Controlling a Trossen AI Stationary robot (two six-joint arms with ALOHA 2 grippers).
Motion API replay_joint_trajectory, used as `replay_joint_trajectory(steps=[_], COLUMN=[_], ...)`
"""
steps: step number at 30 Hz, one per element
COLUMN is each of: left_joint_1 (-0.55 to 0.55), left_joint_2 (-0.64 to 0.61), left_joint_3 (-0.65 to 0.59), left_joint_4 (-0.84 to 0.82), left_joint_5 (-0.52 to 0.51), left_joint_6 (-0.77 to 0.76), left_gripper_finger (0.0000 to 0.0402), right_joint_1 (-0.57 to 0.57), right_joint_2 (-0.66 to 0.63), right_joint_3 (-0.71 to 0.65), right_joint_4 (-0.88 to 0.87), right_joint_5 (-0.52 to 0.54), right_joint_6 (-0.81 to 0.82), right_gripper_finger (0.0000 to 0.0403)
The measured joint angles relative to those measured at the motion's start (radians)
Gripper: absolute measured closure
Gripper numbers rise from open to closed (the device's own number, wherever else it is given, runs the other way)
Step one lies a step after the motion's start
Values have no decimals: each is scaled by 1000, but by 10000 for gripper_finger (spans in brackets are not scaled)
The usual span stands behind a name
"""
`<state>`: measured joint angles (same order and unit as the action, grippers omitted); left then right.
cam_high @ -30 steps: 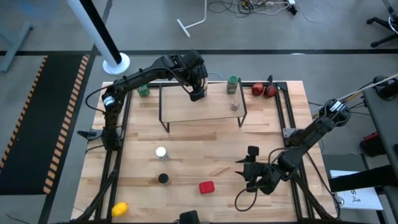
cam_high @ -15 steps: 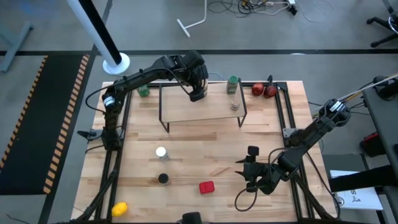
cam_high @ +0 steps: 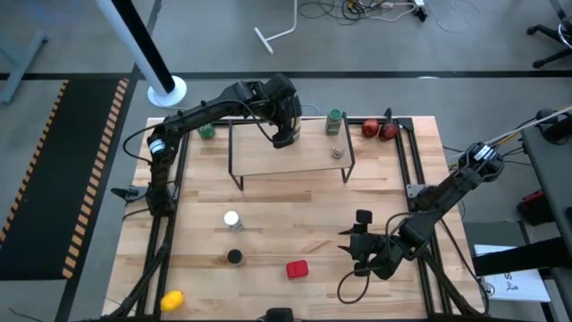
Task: Shelf spices
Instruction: Put the brown seasoning bottle on the shelf
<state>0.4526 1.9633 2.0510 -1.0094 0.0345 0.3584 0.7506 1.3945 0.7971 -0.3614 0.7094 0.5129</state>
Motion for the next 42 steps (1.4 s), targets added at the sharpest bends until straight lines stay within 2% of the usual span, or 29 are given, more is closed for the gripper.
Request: replay_joint_trajectory(steps=[11,20,35,42], left_joint_1=[0,0,-1,-5], left_joint_2=[0,0,-19,-54], left_joint_3=[0,0,0,0], left_joint_4=[36,43,77,113], left_joint_5=[-20,-49,-53,-52], left_joint_6=[1,6,13,2], left_gripper_finger=[96,83,74,64], right_joint_1=[0,0,0,0], right_joint_2=[0,0,0,0], right_joint_3=[0,0,-4,-5], right_joint_4=[0,0,0,0], right_joint_5=[0,0,0,0], right_joint_6=[0,-4,-4,-4], right_gripper_finger=[243,255,245,253])
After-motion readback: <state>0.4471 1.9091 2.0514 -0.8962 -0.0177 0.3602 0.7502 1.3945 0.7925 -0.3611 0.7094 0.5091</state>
